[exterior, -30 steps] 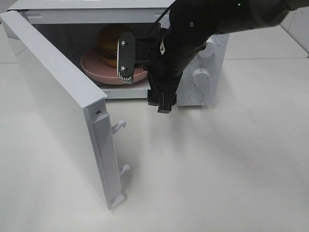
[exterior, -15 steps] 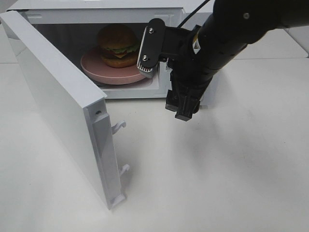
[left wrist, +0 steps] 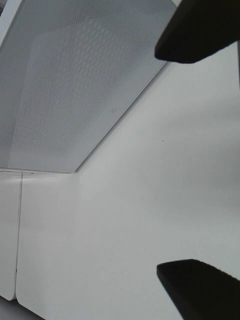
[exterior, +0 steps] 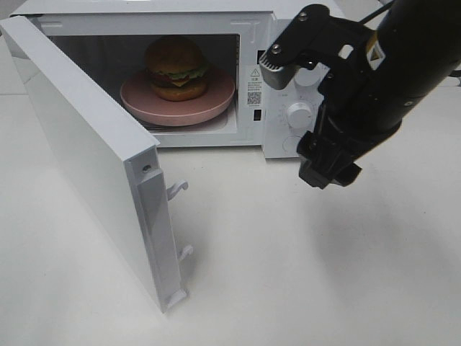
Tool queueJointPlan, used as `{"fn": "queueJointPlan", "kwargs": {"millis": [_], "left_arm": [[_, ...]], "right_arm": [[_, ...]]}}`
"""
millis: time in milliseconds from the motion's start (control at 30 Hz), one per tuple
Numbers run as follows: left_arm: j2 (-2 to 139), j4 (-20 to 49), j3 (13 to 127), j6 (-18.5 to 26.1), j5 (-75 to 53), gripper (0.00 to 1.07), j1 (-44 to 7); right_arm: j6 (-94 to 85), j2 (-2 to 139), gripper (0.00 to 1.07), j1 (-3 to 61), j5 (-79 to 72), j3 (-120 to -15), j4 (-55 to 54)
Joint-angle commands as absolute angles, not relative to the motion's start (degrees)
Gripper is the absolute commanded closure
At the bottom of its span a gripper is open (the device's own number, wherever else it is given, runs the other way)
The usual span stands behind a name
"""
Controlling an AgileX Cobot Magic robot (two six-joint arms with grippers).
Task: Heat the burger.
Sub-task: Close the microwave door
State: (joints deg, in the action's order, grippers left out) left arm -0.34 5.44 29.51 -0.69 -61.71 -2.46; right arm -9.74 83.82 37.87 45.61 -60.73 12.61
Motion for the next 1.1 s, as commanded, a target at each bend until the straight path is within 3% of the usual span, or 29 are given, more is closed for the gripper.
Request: {"fn": "queueJointPlan", "kwargs": {"millis": [33,367,867,1067,1100], "left_arm": [[-1.15,5.84,29.51,-0.69,-61.08,0.07,-2.29],[-1.15,5.84,29.51,-0.69,-61.08,0.07,-2.29],[-1.15,5.84,29.51,-0.69,-61.08,0.07,-2.29],[-1.15,5.84,29.51,-0.69,-61.08,0.07,-2.29],[-1.15,5.84,29.51,-0.69,-61.08,0.07,-2.29]], "right_arm": [[-7.62,79.98,0.31,37.87,54.43,-60.5,8.25],[-6.88,71.85,0.31,37.87,61.19,-58.96,5.44],[0.74,53.34,0.31,37.18,57.07,-44.75,6.07],[3.04,45.84,0.31,28.93,55.92,-39.94,6.02],[3.04,42.91,0.31,24.87,55.81,-38.27,6.07]]}}
